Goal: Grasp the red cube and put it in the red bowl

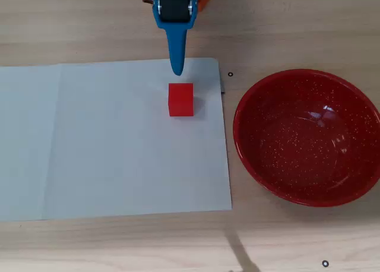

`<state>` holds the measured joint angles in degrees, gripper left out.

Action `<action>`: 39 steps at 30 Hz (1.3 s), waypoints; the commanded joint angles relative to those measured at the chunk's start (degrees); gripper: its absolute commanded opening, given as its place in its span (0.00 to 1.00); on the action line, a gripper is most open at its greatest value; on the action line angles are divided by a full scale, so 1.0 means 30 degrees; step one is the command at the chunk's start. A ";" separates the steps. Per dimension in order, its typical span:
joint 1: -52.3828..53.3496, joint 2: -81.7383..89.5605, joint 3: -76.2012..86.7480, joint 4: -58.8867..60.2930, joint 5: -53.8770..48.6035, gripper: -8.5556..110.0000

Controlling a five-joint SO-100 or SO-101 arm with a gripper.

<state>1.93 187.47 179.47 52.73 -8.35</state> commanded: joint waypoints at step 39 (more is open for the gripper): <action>0.0205 -0.4570 -0.6504 0.3223 0.0908 0.08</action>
<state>1.93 175.69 168.66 61.17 -6.42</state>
